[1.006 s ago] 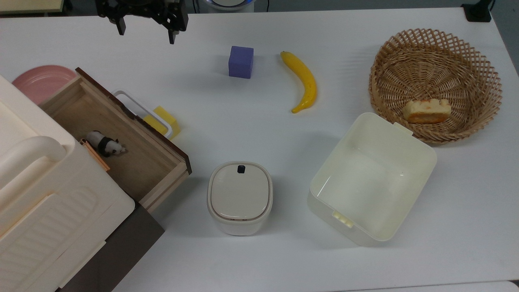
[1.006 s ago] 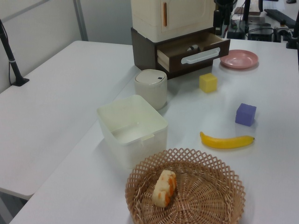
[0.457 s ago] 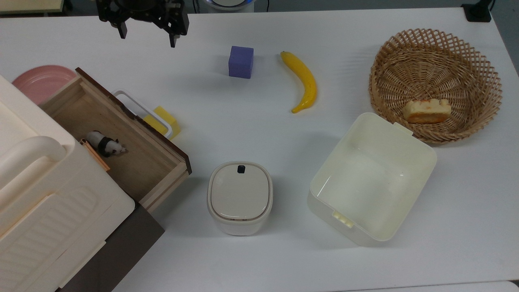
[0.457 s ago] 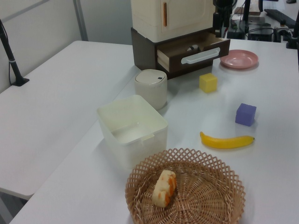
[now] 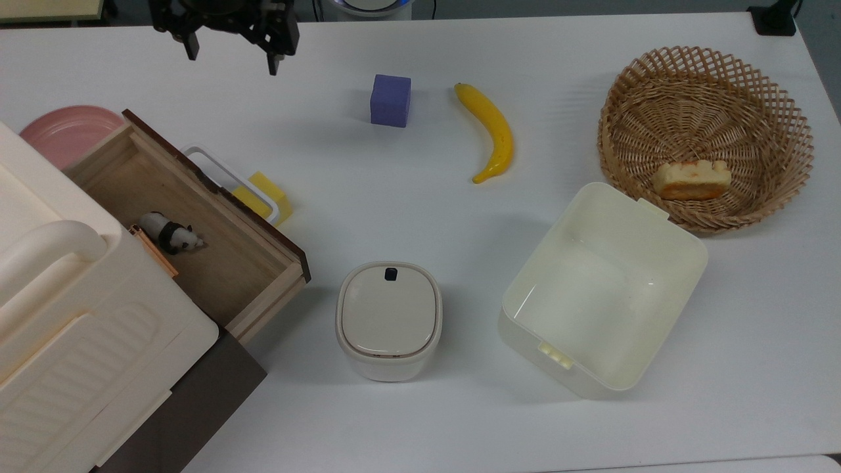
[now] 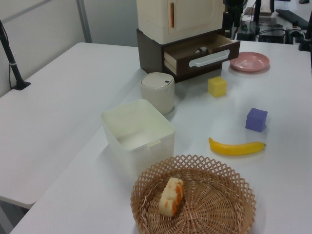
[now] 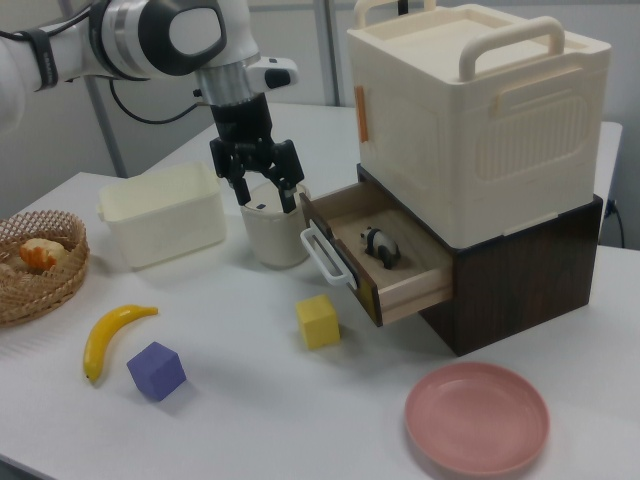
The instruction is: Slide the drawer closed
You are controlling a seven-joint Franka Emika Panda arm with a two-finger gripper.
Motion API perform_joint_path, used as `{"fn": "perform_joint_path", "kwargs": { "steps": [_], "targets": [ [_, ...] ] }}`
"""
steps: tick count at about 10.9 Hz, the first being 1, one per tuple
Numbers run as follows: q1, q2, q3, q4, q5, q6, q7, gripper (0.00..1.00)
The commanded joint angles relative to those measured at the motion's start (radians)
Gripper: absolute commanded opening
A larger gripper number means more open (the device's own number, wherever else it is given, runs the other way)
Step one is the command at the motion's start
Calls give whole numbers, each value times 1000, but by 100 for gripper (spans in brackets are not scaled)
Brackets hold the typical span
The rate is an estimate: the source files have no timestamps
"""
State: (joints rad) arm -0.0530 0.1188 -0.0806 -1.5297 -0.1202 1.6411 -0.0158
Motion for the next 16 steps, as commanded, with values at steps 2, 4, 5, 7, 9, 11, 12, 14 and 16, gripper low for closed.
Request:
{"fn": "perform_joint_path", "kwargs": {
  "steps": [2,4,5,7,9,11,12,14,16],
  "targets": [
    [-11,-14,-5,-7,4,33,11,100],
    [-13,-17,-4,0,7,31,11,100],
    [-5,-19,4,-1,7,25,16,100],
    [-7,-13,7,0,7,28,104,100],
    [-11,-11,1,2,-2,26,100,100],
    [-7,-8,5,-1,-3,25,99,100],
    [-1,1,8,-6,-4,25,103,100],
    [12,13,7,-3,-4,23,111,100],
    [7,12,1,0,-3,31,102,100]
  ]
}}
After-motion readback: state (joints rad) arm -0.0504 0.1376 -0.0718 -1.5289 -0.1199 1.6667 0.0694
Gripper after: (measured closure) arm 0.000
